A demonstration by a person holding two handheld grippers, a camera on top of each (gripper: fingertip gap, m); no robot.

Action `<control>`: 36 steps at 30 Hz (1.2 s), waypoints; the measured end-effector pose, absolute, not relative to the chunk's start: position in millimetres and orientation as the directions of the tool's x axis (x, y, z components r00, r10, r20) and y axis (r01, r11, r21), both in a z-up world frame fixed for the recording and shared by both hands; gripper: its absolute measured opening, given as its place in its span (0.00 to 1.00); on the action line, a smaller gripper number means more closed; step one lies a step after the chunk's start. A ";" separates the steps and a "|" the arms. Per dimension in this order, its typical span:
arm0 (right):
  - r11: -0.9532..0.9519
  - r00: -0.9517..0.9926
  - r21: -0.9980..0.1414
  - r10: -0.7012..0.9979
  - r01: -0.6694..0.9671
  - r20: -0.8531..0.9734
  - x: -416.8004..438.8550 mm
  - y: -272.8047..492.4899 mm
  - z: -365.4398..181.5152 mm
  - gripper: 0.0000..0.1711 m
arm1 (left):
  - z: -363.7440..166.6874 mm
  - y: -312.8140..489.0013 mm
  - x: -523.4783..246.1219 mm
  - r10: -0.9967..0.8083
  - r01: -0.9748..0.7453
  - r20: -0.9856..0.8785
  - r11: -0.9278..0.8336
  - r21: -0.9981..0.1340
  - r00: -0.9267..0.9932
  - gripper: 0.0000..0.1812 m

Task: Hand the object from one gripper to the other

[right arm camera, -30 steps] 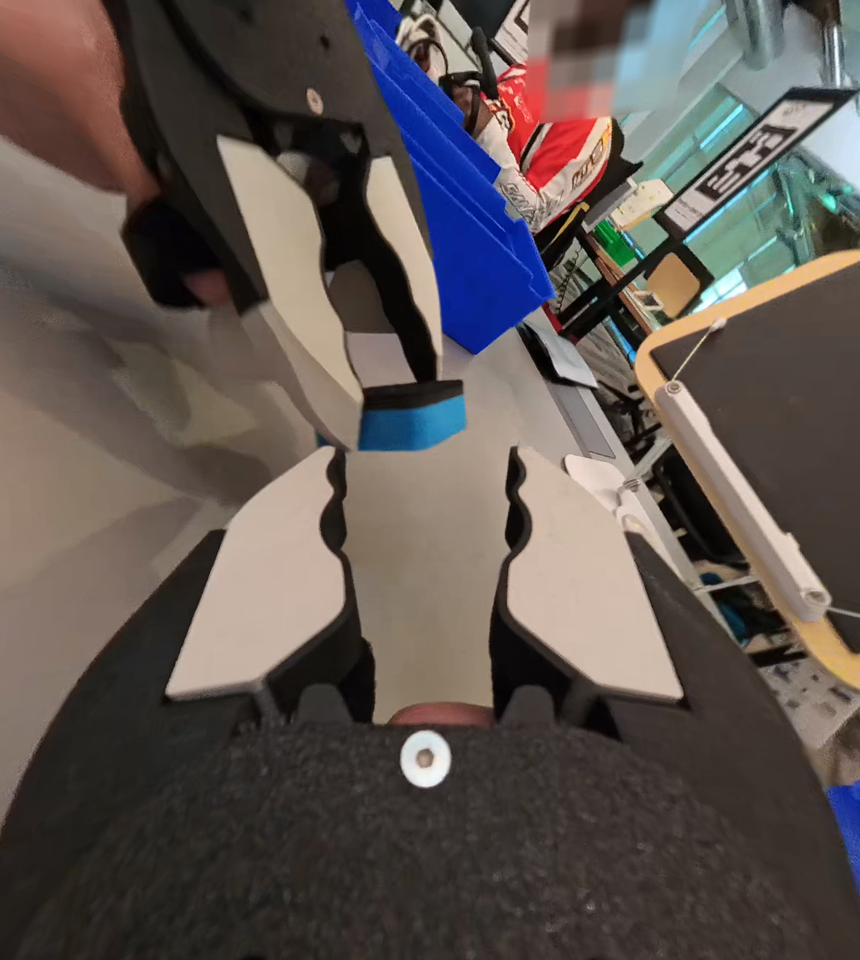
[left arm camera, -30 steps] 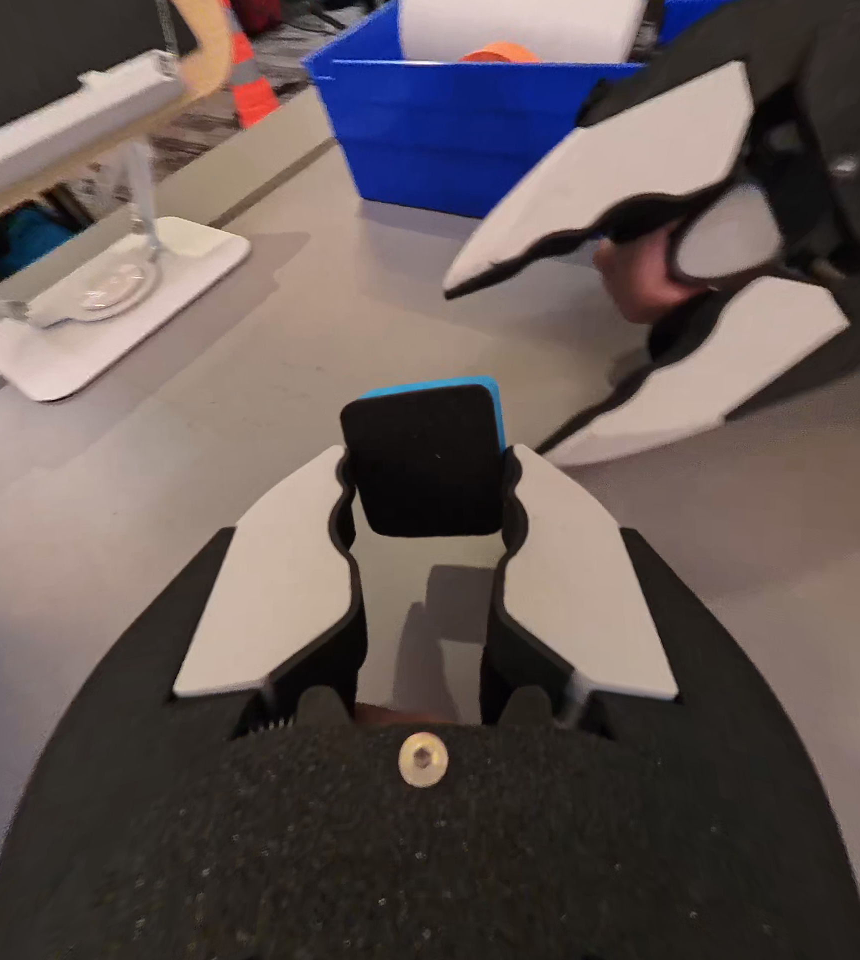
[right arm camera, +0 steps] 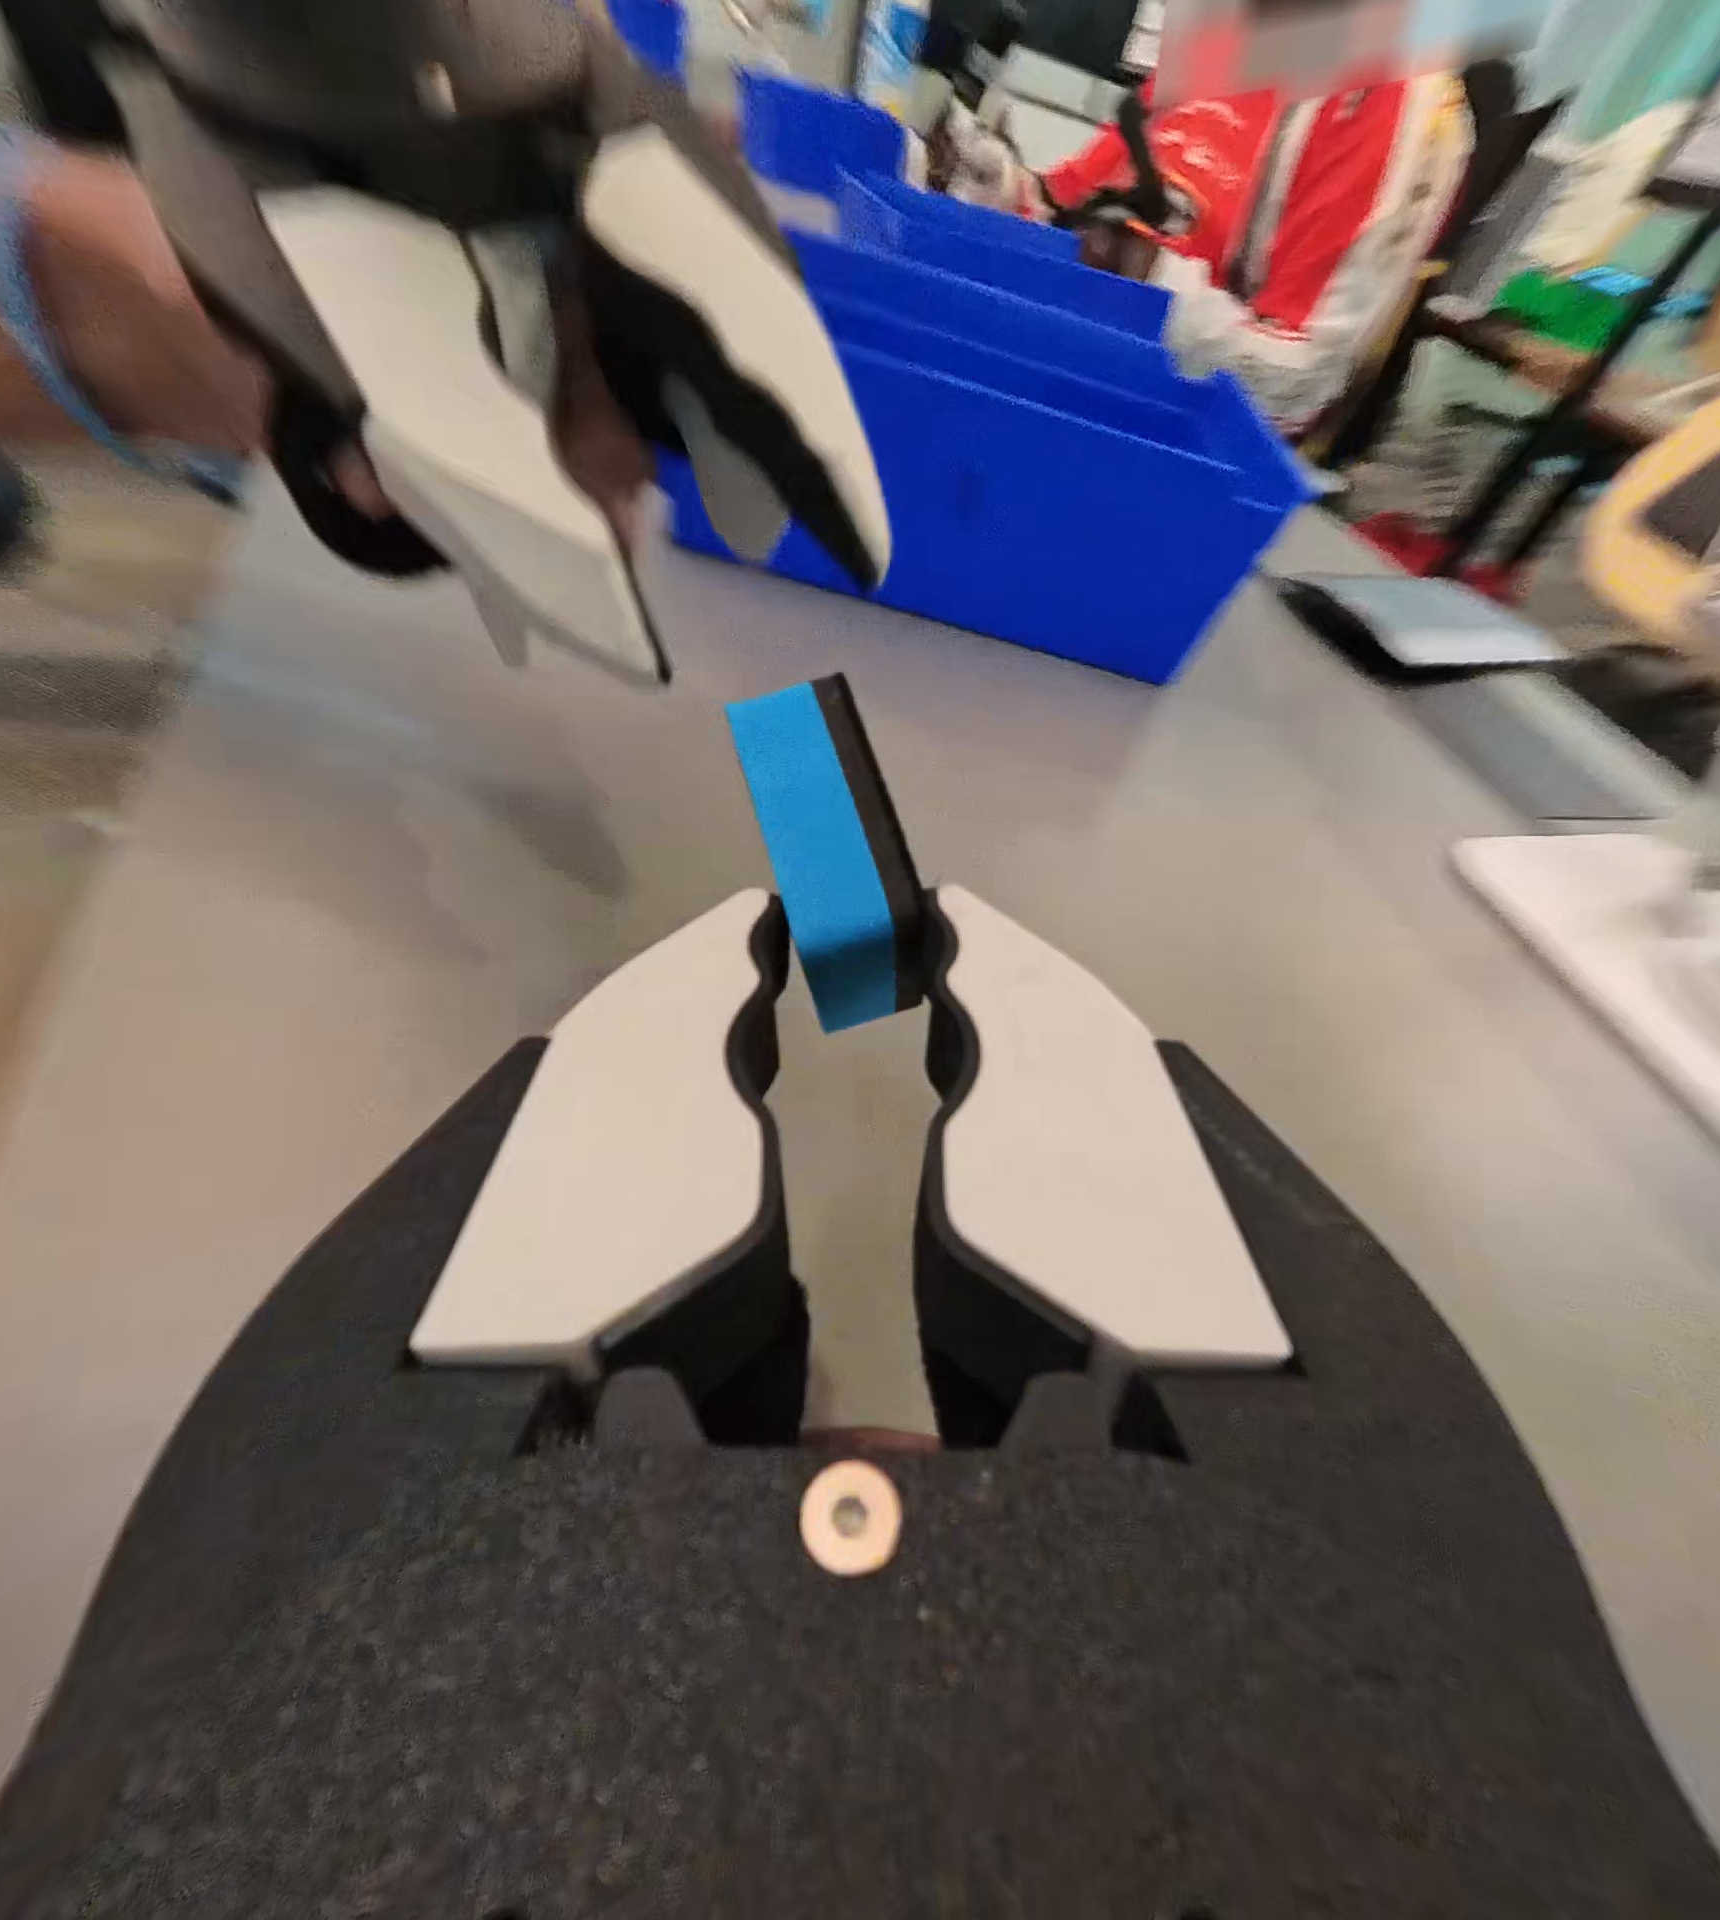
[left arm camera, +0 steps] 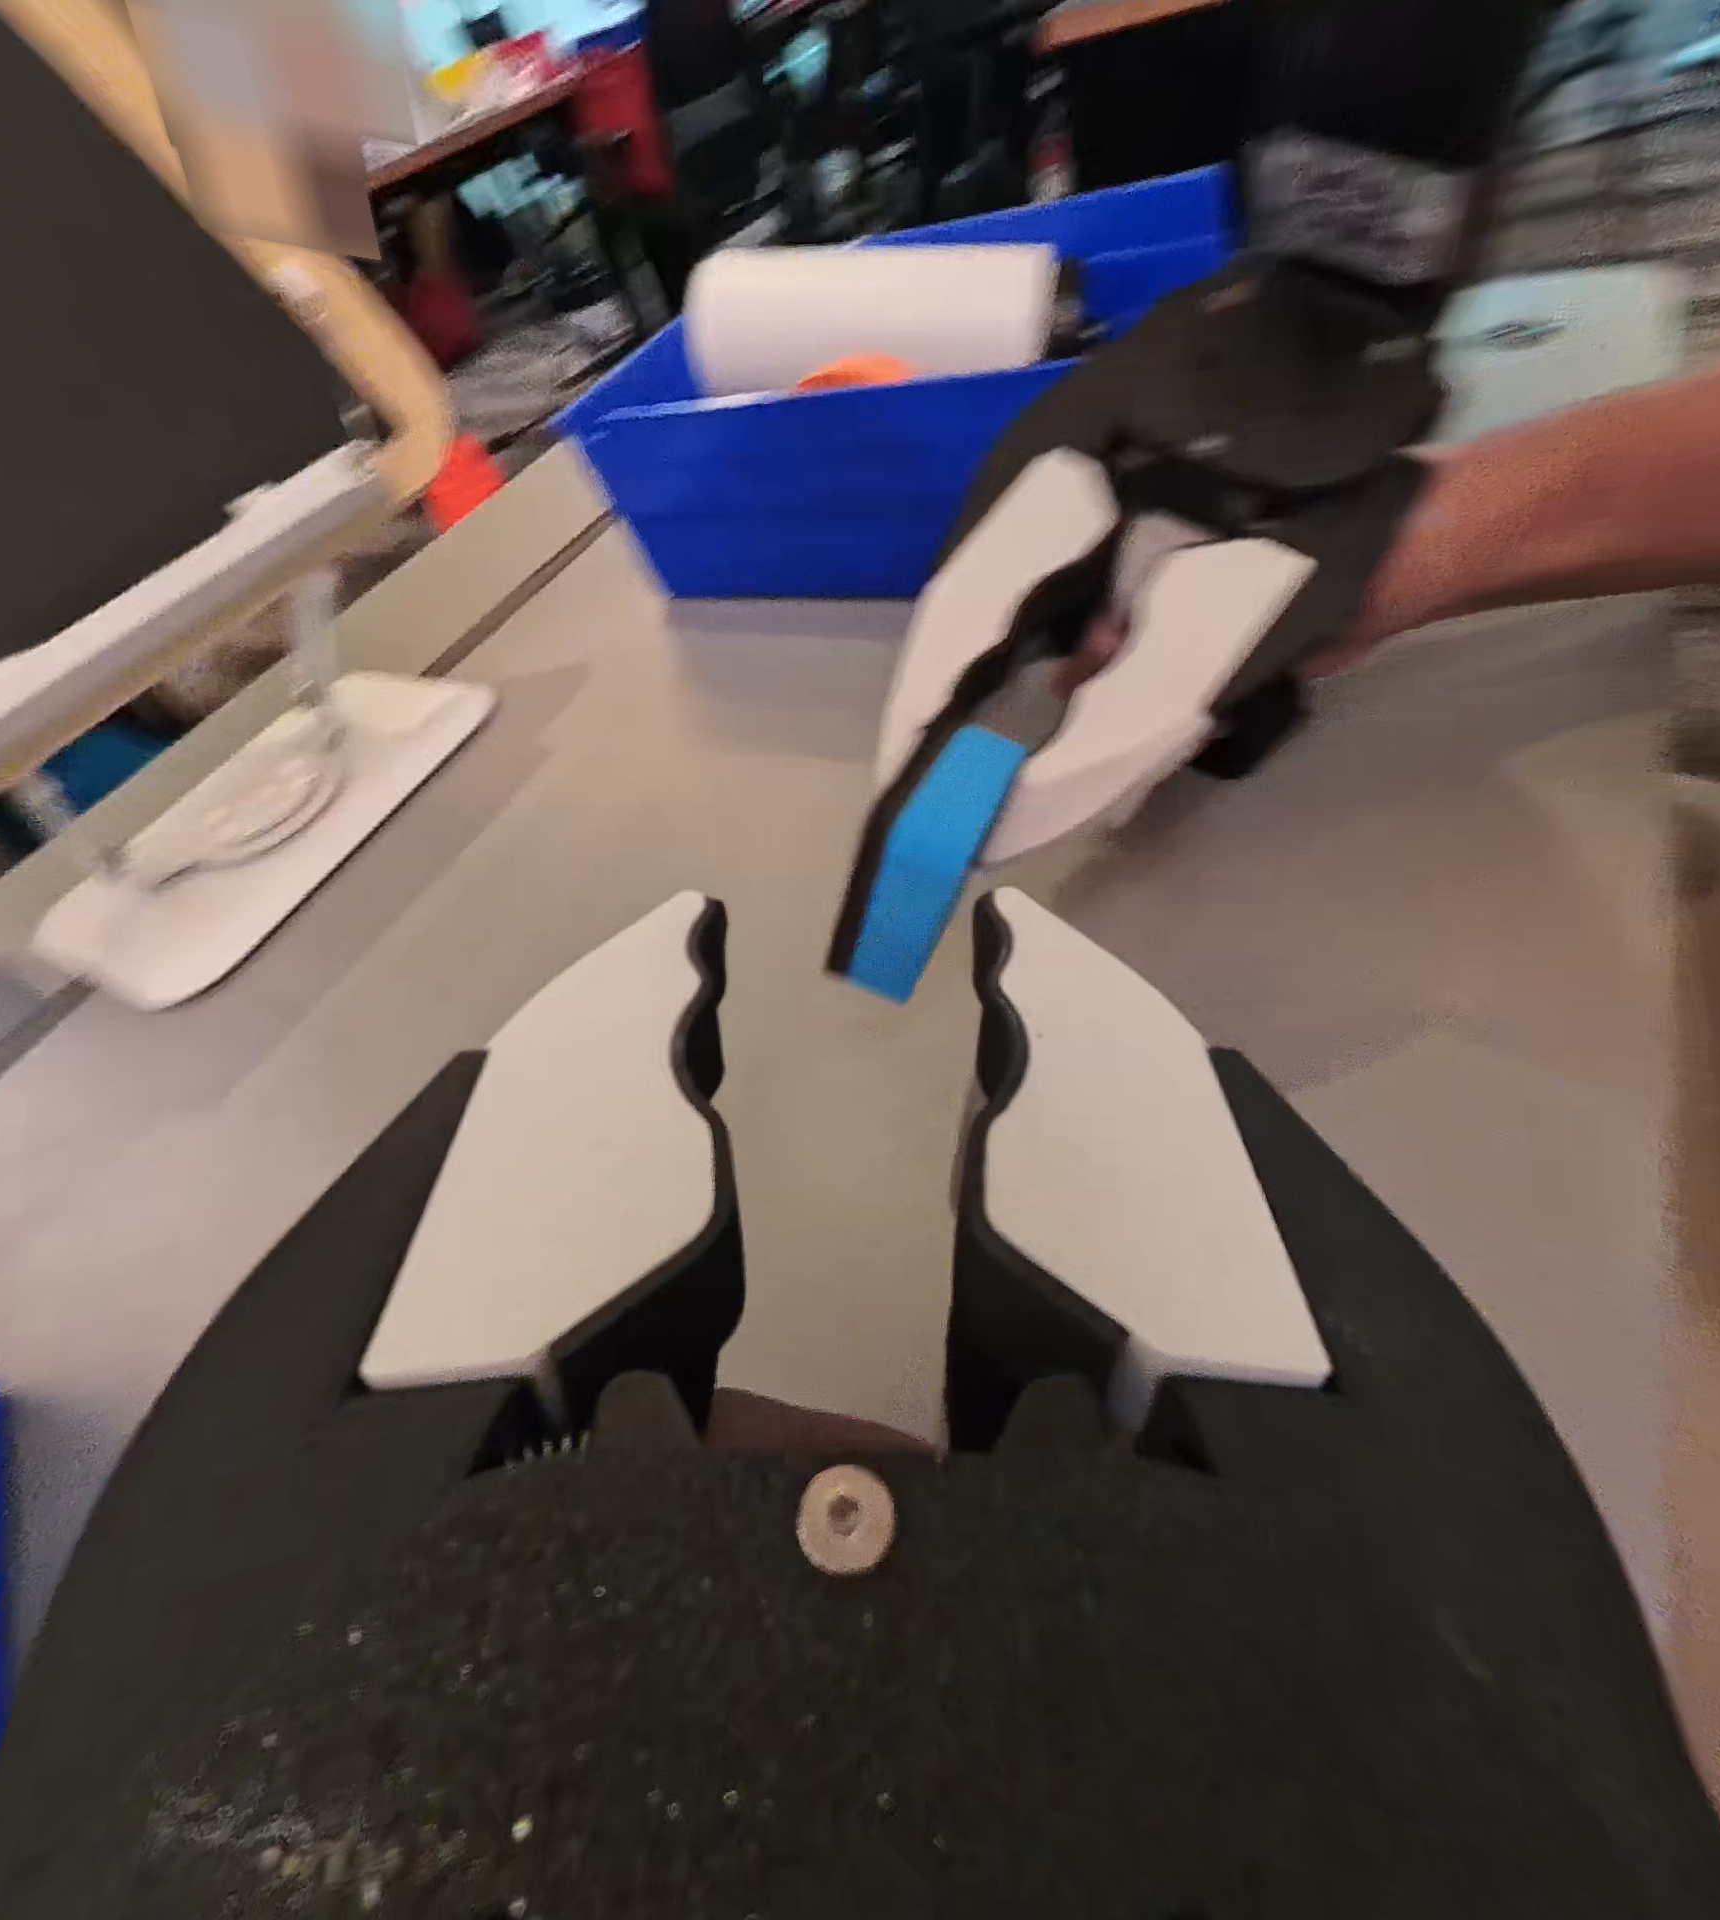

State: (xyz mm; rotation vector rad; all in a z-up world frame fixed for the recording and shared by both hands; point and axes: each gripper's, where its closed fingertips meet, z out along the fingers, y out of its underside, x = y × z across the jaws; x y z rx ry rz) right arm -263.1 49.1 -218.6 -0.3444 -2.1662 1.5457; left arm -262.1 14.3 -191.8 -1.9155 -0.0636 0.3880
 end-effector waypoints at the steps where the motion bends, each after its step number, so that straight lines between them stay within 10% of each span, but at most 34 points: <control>1: 0.272 -0.905 -0.962 0.409 -0.003 0.119 -255.8 45.3 -213.9 0.14 | -189.8 18.2 -251.5 0.174 -0.141 -0.212 -0.349 -0.927 0.962 0.23; 14: 0.039 -0.940 -0.967 0.247 0.253 -0.236 -246.4 42.3 -199.8 0.15 | -195.4 31.8 -244.3 0.152 -0.113 -0.170 -0.328 -0.938 0.974 0.12; 24: 0.248 -0.687 -0.968 0.711 0.044 0.151 -310.9 85.6 -220.0 0.39 | -187.1 19.0 -294.3 0.451 0.161 0.053 -0.205 -0.966 0.891 0.12; 30: 0.791 -0.183 -0.528 0.496 -0.308 0.849 -297.2 66.9 -198.4 0.33 | -176.7 27.0 -296.0 0.507 0.461 0.417 0.042 -0.886 0.754 0.12; 32: 0.849 0.030 -0.333 0.377 -0.410 0.926 -281.6 49.3 -186.5 0.19 | -174.7 35.3 -288.2 0.453 0.553 0.539 0.113 -0.825 0.710 0.12; 36: 0.888 0.092 -0.261 0.317 -0.378 0.944 -282.1 41.2 -187.3 0.23 | -176.6 35.9 -283.3 0.408 0.658 0.678 0.214 -0.722 0.612 0.12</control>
